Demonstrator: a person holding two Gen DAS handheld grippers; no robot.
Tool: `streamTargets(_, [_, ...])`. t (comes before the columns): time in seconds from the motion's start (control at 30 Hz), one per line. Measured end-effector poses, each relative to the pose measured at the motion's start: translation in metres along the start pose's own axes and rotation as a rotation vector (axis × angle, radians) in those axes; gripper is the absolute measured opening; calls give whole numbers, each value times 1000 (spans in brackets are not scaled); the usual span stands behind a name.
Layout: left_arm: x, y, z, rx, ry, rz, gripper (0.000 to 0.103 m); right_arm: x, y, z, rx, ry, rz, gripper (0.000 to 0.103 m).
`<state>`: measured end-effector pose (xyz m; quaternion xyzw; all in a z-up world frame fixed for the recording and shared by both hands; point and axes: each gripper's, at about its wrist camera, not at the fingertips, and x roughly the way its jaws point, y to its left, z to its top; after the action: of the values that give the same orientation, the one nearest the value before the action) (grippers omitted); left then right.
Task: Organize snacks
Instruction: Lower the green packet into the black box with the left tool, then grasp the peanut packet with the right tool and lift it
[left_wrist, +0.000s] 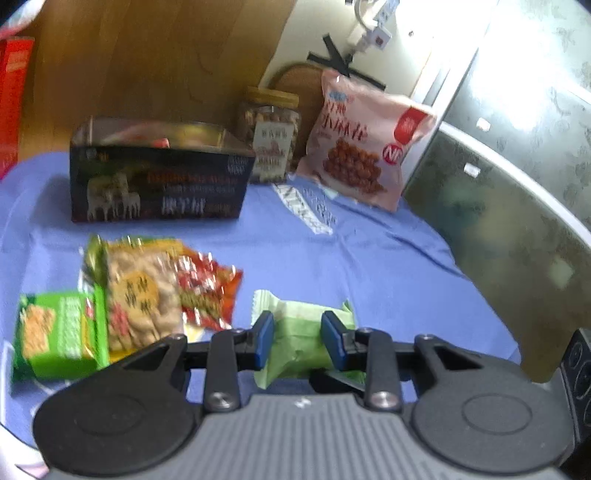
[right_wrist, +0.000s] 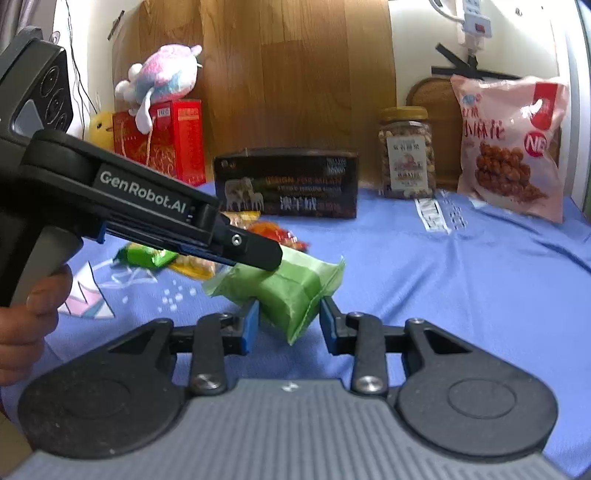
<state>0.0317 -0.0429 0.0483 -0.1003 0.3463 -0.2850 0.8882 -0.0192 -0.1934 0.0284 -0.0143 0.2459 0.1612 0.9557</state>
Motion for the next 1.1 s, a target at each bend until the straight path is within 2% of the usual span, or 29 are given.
streamTargets(0.23, [-6,14,51,19,-75,21,28,25,-3,43,-37,-88,12,38])
streamTargets(0.37, [1,33,91,13,-132,50,28,60,-5,80,-67,-124,25,38])
streamTargets(0.5, [11,63,128,-29,-191,112,28,106,-6,118,-83,-138,64,39])
streamTargets(0.57, [26,78,146,-45,-185,129,29,130,-4,129,-112,-146,51,42])
streamTargets(0.63, [49,84,158,-41,-144,123,31,151,-6,133,-134,-128,3,53])
streamTargets(0.73, [80,84,162,10,-76,151,33,159,-17,129,-143,-127,-84,54])
streamTargets(0.8, [77,85,159,15,-96,163,33,148,-25,124,-100,-132,-77,54])
streamTargets(0.9, [51,94,151,-32,-137,130,32,120,-32,109,-20,-119,-16,54])
streamTargets(0.97, [30,98,141,-40,-143,121,33,103,-37,95,75,-75,75,54])
streamTargets(1.07, [6,102,119,-58,-103,110,33,97,-41,73,225,30,203,52])
streamTargets(1.1, [0,103,110,-72,-86,101,33,97,-43,66,292,66,244,47])
